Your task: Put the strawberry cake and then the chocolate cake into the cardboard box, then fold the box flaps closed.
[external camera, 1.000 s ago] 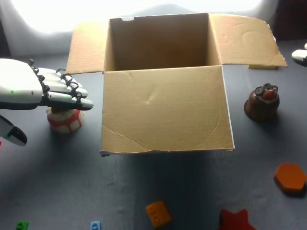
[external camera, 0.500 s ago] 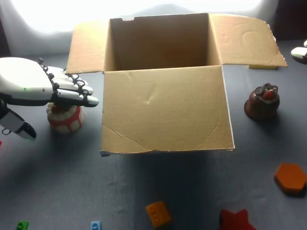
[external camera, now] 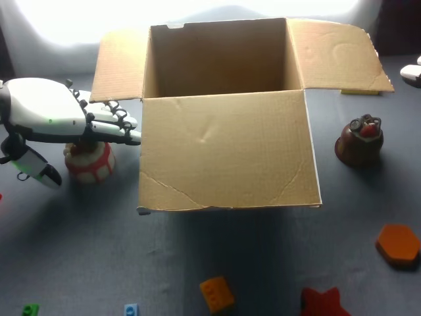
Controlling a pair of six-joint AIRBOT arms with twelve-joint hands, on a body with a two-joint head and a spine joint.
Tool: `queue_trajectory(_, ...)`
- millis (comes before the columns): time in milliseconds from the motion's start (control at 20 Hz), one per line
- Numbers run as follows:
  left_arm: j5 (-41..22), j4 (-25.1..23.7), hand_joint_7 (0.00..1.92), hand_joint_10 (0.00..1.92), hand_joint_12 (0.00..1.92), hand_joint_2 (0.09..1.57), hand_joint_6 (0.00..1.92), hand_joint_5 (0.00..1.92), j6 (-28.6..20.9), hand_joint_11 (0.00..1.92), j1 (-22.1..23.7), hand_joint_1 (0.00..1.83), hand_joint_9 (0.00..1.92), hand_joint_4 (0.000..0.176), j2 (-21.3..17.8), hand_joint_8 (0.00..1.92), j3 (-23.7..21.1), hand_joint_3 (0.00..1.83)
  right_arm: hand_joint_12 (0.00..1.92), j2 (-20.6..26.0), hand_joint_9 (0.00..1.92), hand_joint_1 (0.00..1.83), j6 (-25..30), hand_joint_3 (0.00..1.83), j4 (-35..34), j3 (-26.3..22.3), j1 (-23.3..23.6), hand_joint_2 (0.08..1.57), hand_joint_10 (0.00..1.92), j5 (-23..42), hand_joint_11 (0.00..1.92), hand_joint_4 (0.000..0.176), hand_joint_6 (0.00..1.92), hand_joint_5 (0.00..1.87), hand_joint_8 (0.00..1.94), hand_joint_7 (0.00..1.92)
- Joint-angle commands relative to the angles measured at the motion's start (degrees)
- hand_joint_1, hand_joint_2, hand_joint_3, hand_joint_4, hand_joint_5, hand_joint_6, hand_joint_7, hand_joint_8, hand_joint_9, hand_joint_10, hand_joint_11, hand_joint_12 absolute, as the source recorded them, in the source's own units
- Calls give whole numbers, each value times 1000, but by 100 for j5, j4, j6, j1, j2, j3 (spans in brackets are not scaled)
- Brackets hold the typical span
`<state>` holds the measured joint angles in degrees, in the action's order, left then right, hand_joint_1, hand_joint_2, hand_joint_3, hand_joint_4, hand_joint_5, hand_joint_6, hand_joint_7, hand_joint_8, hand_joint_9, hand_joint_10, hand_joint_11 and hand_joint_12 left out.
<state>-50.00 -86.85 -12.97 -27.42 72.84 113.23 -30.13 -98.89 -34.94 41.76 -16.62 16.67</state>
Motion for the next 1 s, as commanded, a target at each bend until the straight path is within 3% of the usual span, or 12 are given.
queue_trajectory(0,-78,285,0,5,306,991,0,0,14,0,51,1124,28,70,-5,0,66,1,0,64,0,1168,-36,11,73,7,82,1001,0,587,0,23,0,0,0,0)
queue_trajectory(400,-60,158,61,16,698,1010,7,72,21,0,120,1189,168,82,165,6,230,0,2,64,16,1172,-40,4,73,7,87,994,7,587,5,17,0,0,4,10)
queue_trajectory(500,-50,150,196,30,978,1013,17,160,25,0,120,1189,279,88,178,16,219,0,6,64,24,1166,-41,3,73,7,87,992,10,587,12,14,0,0,4,13)
queue_trajectory(550,-50,150,345,61,1202,1025,25,301,25,109,120,1227,460,72,179,20,208,2,9,64,20,1153,-42,6,73,7,87,1001,7,587,15,15,0,0,0,2)
queue_trajectory(600,-46,150,523,156,1337,1015,32,445,25,244,118,1240,658,44,177,33,198,0,11,64,18,1158,-43,5,73,7,87,998,6,587,17,14,0,0,0,0)
queue_trajectory(650,-44,150,626,347,1398,1025,16,538,25,315,114,1228,686,23,172,21,181,0,11,64,17,1162,-44,2,73,7,87,993,5,587,14,16,0,0,0,0)
queue_trajectory(700,-41,150,759,695,1519,1070,55,670,26,394,103,1205,687,0,164,70,161,4,18,64,28,1151,-45,2,73,7,87,993,9,587,23,16,0,0,0,0)
queue_trajectory(750,-39,150,838,960,1565,1177,1042,715,26,546,90,1179,766,0,159,1014,147,14,22,64,27,1153,-48,2,73,7,87,992,9,587,26,16,0,0,0,0)
queue_trajectory(800,-38,150,775,1340,1620,1207,1261,658,26,606,74,1297,837,0,153,1242,129,7,22,64,21,1154,-50,2,73,7,87,993,6,587,19,19,0,0,0,0)
queue_trajectory(850,-29,151,817,1383,1692,1234,1336,667,26,693,54,1192,842,0,142,1349,105,5,22,64,14,1141,-52,7,73,7,87,1004,3,587,11,16,0,0,0,0)
queue_trajectory(950,-16,154,787,1542,1814,1244,1318,712,25,815,34,1156,892,0,110,1447,47,2,94,65,25,1137,-56,4,73,7,86,1011,3,588,1,14,0,0,0,0)
